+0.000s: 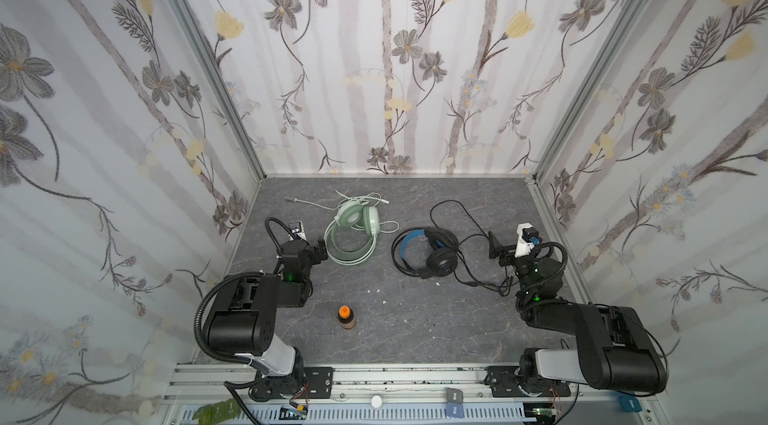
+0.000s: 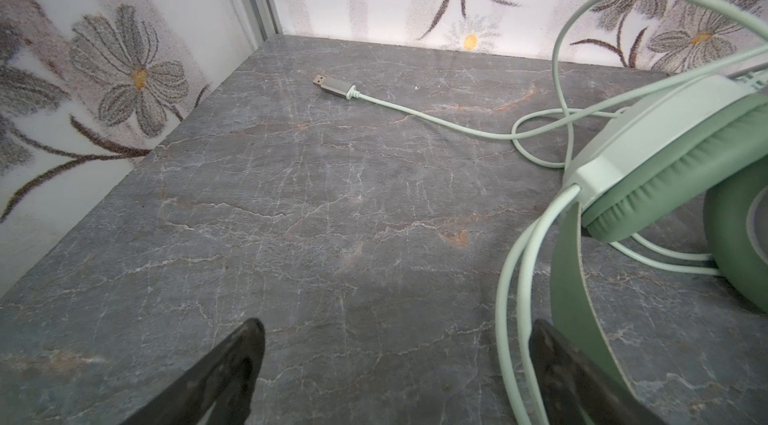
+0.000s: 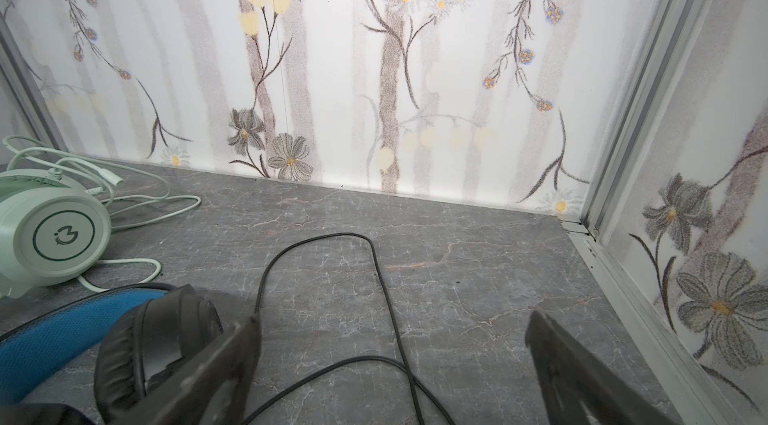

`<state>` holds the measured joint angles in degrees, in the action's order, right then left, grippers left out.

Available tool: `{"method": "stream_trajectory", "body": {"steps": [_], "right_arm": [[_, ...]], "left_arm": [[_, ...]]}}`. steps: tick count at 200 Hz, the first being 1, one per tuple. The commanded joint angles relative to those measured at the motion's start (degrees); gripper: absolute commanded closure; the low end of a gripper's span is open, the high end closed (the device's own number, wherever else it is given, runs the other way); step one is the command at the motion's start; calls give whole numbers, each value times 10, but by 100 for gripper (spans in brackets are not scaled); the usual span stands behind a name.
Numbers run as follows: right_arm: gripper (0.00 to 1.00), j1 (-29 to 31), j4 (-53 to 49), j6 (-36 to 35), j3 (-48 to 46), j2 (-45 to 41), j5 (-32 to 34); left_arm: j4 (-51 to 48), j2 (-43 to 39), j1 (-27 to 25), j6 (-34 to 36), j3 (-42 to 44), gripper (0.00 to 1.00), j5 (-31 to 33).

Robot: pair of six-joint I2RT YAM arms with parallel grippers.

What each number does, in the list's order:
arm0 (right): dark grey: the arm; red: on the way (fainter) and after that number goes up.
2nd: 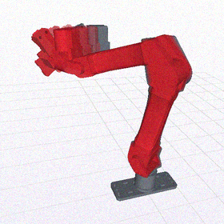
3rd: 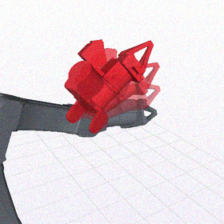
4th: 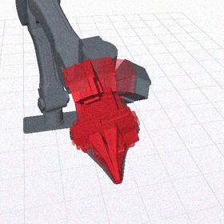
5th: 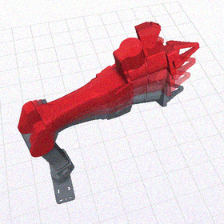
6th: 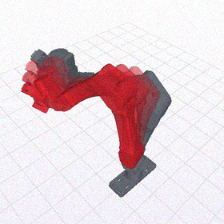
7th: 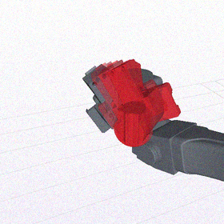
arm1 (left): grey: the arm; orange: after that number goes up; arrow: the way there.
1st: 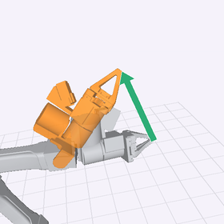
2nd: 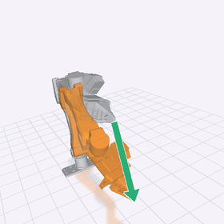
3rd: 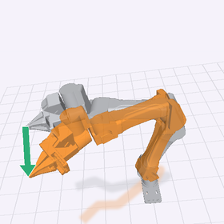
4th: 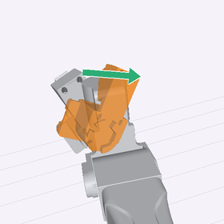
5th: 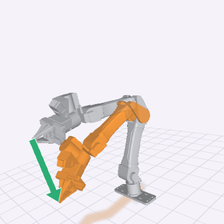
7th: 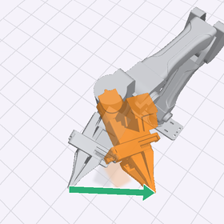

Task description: Wrap the headphones

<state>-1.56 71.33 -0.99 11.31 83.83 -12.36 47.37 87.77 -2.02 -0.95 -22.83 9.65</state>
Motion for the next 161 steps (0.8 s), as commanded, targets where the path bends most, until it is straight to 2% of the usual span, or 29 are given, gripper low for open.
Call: {"method": "stream_trajectory", "body": {"steps": [1, 19, 33, 45, 63, 72, 87, 104, 119, 134, 161], "right_arm": [[0, 10, -66, 1, 22, -49, 55], [0, 32, -124, -21, 31, -108, 67], [0, 64, -181, -30, 41, -158, 118], [0, 82, -257, 5, 72, -192, 176], [0, 87, -447, 90, 158, -209, 227], [0, 92, -527, 125, 199, -204, 239], [0, 105, -605, 164, 243, -185, 241], [0, 123, -650, 190, 268, -165, 223], [0, 142, -694, 209, 299, -136, 222], [0, 160, -739, 224, 344, -100, 219], [0, 186, -780, 233, 383, -57, 214]], "left_arm": [[-107, -53, 1, -10, -45, 0, 21], [-206, -105, 1, -26, -72, 0, 7], [-278, -150, 1, -69, -92, 0, -20], [-370, -189, -3, -146, -124, 0, -27], [-533, -206, -24, -233, -204, 0, -51], [-602, -196, -48, -267, -243, 0, -68], [-660, -169, -100, -271, -300, 0, -136], [-665, -143, -169, -290, -334, 0, -174], [-687, -121, -241, -308, -374, 0, -138], [-749, -75, -287, -354, -436, 0, -100], [-810, 14, -339, -406, -523, 0, -111]]}}
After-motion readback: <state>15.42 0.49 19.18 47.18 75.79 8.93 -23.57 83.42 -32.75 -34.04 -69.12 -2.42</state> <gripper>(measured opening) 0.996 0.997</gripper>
